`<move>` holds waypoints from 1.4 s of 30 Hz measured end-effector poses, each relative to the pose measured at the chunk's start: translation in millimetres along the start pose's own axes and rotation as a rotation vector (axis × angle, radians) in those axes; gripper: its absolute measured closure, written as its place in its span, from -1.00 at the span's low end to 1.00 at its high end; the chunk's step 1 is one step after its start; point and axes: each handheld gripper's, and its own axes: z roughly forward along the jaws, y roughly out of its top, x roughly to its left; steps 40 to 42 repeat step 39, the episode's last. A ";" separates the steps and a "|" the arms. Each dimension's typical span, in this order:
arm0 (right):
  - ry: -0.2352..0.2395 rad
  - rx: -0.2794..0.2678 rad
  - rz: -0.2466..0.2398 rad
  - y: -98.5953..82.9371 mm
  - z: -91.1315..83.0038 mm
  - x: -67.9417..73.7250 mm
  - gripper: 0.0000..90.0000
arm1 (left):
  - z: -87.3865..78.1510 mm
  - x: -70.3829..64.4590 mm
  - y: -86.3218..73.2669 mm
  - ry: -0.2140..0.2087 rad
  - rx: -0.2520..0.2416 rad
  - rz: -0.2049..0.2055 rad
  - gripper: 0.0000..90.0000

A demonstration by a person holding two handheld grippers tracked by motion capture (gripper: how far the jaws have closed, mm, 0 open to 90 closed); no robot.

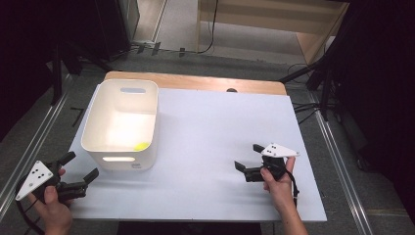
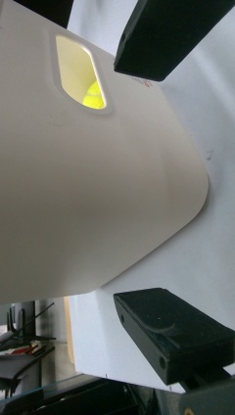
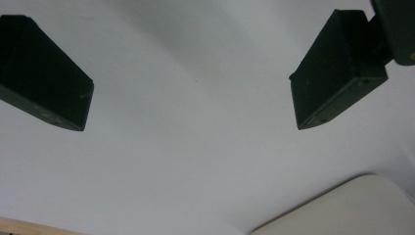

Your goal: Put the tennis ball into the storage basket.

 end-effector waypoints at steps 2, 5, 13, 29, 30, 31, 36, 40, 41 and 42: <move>-0.007 -0.005 0.005 -3.9 -4.2 -3.8 -0.97 | 0.0 0.0 0.0 -0.001 -0.001 0.000 -1.00; -0.021 -0.005 0.020 -10.4 -10.8 -8.9 -0.97 | 0.1 0.0 -0.1 0.000 0.000 0.000 -1.00; -0.054 -0.035 0.047 -21.3 -29.1 -20.3 -0.97 | 0.1 -0.1 0.0 0.001 0.000 -0.001 -1.00; -0.111 -0.058 0.068 -44.7 -52.0 -39.6 -0.97 | -0.1 0.3 0.0 -0.003 -0.003 -0.003 -1.00; -0.114 -0.060 0.068 -46.0 -52.7 -40.7 -0.97 | -0.1 0.3 -0.1 -0.003 -0.004 -0.004 -1.00; -0.114 -0.060 0.065 -47.3 -54.1 -41.9 -0.97 | -0.2 0.5 0.0 -0.003 -0.003 -0.003 -1.00; -0.119 -0.064 0.063 -52.0 -58.7 -44.0 -0.97 | -0.5 0.7 -0.1 -0.004 -0.007 -0.009 -1.00; -0.119 -0.061 0.059 -54.4 -61.0 -45.8 -0.97 | -0.2 0.8 -0.1 -0.004 -0.009 -0.010 -1.00; -0.119 -0.061 0.059 -54.4 -61.0 -45.8 -0.97 | -0.2 0.8 -0.1 -0.004 -0.009 -0.010 -1.00; -0.119 -0.061 0.059 -54.4 -61.0 -45.8 -0.97 | -0.2 0.8 -0.1 -0.004 -0.009 -0.010 -1.00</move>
